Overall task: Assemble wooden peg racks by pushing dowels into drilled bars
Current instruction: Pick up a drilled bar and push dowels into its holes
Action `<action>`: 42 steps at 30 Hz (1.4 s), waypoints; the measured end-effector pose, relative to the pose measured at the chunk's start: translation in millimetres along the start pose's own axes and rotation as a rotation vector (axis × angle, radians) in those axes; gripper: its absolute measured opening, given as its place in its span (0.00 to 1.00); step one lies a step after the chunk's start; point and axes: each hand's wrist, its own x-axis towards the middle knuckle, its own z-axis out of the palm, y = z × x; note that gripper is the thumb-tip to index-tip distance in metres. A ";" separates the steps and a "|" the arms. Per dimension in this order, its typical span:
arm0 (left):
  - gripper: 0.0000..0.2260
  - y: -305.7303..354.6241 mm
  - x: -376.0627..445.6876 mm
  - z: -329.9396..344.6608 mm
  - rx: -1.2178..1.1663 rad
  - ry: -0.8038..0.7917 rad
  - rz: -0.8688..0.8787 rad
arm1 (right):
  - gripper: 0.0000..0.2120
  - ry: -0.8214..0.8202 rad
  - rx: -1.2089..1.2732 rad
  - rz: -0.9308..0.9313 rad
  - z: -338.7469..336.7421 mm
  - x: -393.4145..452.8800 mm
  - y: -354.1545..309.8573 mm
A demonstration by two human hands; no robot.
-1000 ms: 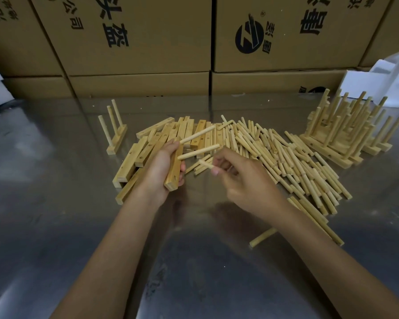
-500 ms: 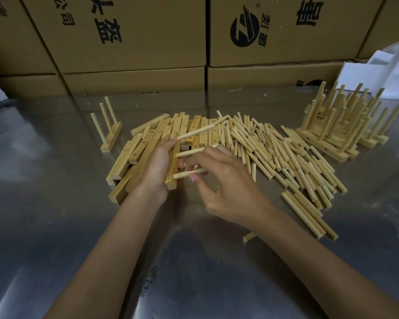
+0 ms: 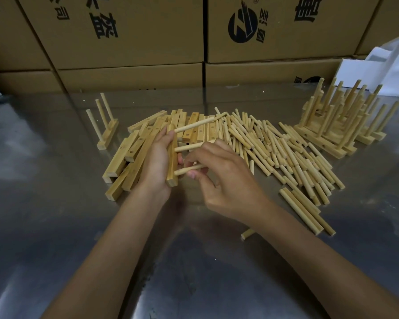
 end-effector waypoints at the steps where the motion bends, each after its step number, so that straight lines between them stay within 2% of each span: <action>1: 0.16 -0.7 0.4 0.4 0.012 0.002 0.014 | 0.05 -0.009 0.008 0.017 -0.4 -0.2 0.3; 9: 0.17 -7.7 -0.2 4.3 0.031 0.002 0.075 | 0.04 -0.026 0.013 0.116 -4.8 -1.6 -0.2; 16: 0.16 -9.6 0.7 3.3 0.133 -0.015 0.136 | 0.04 -0.130 0.055 0.266 -11.2 1.9 1.8; 18: 0.16 -7.4 2.7 -1.0 0.111 -0.030 0.146 | 0.08 -0.045 0.063 0.271 -14.6 3.5 2.6; 21: 0.15 -4.9 6.6 -6.2 0.000 -0.007 0.134 | 0.13 0.231 0.032 0.341 -21.1 5.5 4.6; 23: 0.15 -4.2 6.9 -7.5 -0.052 0.036 0.079 | 0.20 0.309 0.124 0.415 -23.5 5.8 5.1; 26: 0.20 -4.0 3.6 -8.4 -0.046 0.032 -0.002 | 0.27 0.140 0.269 0.459 -18.8 3.2 -2.3; 29: 0.24 -5.1 2.5 -2.1 -0.077 0.040 -0.058 | 0.26 -0.041 0.207 0.449 -0.6 -1.4 -16.7; 31: 0.29 -7.3 0.3 3.9 -0.153 -0.033 -0.085 | 0.24 -0.063 0.091 0.433 11.0 -2.9 -22.3; 35: 0.37 -12.1 -2.3 5.1 -0.157 -0.197 -0.030 | 0.21 0.015 -0.058 0.369 17.4 -2.8 -23.3; 38: 0.33 -8.0 2.2 -1.9 -0.043 -0.193 -0.091 | 0.17 0.022 -0.154 0.315 16.4 -2.8 -20.5; 42: 0.16 -6.1 9.6 -8.6 0.080 -0.066 -0.036 | 0.16 0.001 -0.293 0.292 13.9 -4.1 -10.7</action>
